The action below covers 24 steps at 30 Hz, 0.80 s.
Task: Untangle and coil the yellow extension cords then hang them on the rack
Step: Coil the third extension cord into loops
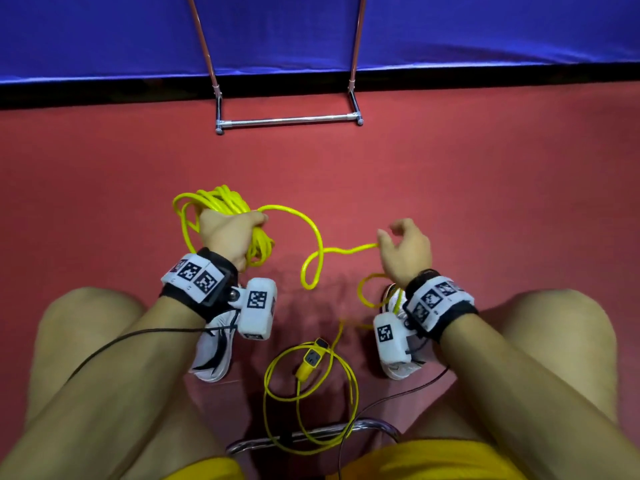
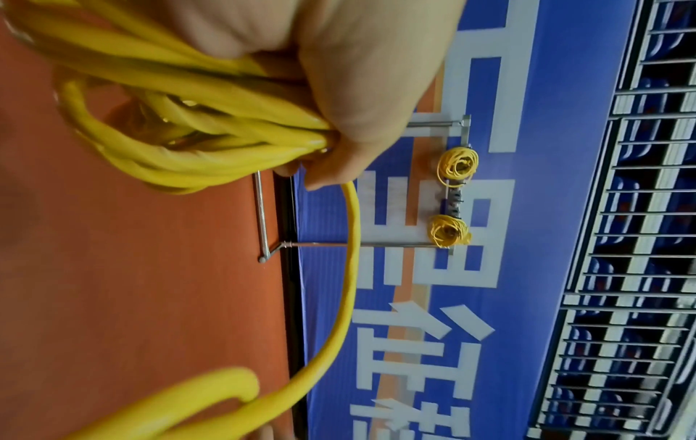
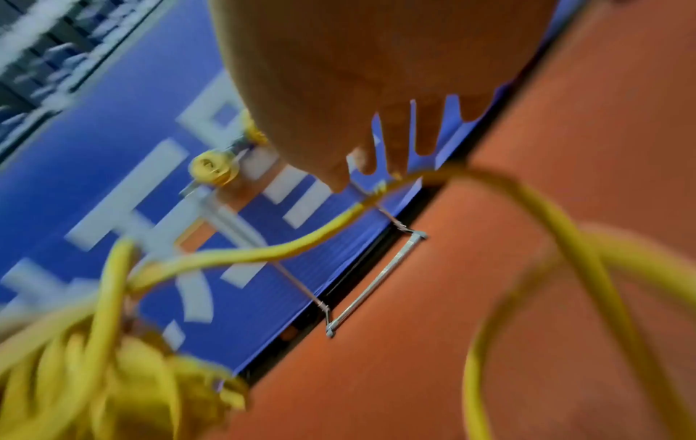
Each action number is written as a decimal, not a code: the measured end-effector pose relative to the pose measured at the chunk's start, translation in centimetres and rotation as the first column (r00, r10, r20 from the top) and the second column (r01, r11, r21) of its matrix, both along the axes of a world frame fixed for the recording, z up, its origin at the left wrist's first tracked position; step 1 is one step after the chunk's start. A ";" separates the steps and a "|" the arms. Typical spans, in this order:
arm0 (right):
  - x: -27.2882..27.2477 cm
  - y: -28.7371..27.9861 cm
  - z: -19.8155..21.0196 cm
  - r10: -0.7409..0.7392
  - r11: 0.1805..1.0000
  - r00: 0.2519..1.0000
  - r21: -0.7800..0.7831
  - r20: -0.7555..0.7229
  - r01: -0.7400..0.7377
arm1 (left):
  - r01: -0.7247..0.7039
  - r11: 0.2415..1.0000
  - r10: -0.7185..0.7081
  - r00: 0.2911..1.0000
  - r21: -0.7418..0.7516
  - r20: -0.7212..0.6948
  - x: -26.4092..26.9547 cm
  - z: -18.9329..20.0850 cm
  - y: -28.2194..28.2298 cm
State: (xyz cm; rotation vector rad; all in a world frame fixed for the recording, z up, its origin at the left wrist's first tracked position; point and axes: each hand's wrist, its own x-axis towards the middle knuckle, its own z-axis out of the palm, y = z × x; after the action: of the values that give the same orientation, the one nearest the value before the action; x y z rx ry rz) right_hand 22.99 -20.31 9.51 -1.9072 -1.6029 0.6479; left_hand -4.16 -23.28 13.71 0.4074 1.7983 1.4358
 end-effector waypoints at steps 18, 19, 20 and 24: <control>-9.6 -6.9 2.8 0.554 0.832 0.690 0.281 -0.465 -0.479 | -0.072 0.997 0.071 0.996 0.024 0.055 3.4 2.2 0.1; -9.6 -6.7 3.0 0.557 0.830 0.693 0.302 -0.458 -0.468 | -0.046 0.999 0.045 0.996 0.012 0.071 3.4 2.1 0.2; -9.5 -6.5 3.4 0.563 0.826 0.692 0.309 -0.452 -0.471 | -0.028 0.999 0.026 0.994 0.017 0.105 3.5 2.0 0.3; -8.7 -5.6 4.7 0.644 0.764 0.643 0.311 -0.415 -0.565 | 0.015 1.000 -0.010 0.981 -0.025 0.195 3.2 1.8 0.6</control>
State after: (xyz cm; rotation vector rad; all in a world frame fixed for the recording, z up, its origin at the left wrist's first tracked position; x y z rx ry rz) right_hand 14.28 -25.87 14.23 -0.9151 -1.8480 1.1482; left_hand -0.97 -22.67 15.53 0.2546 1.6527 1.3916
